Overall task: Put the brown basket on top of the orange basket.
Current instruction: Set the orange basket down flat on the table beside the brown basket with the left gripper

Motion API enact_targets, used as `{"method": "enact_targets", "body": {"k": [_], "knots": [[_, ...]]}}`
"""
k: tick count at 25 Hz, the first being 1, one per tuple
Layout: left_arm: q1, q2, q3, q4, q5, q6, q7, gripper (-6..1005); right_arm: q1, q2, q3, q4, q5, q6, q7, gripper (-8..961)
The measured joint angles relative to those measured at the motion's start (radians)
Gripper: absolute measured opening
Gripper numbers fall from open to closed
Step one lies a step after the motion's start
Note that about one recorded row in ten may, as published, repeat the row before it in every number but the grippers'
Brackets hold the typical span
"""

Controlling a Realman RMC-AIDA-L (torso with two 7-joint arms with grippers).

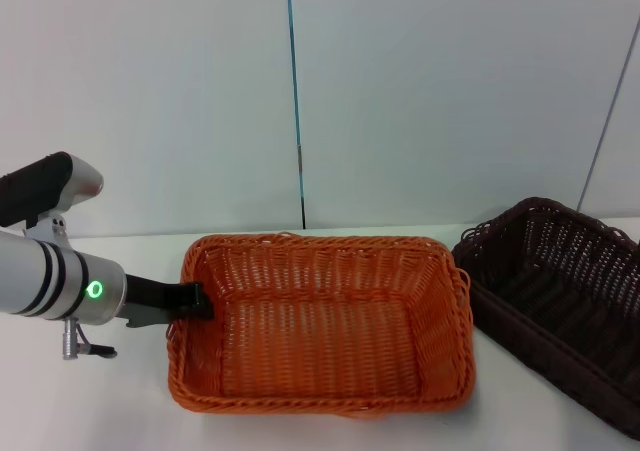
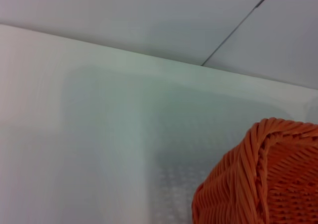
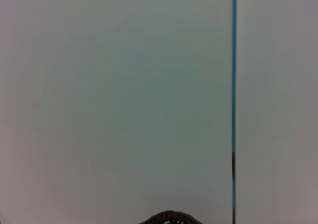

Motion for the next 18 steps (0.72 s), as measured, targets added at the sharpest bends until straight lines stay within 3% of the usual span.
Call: {"method": "enact_targets", "body": {"k": [18], "knots": [[0.004, -0.015, 0.001, -0.003, 0.0, 0.015, 0.005, 146, 0.008, -0.001, 0.004, -0.005, 0.0, 0.0, 0.0, 917]]}}
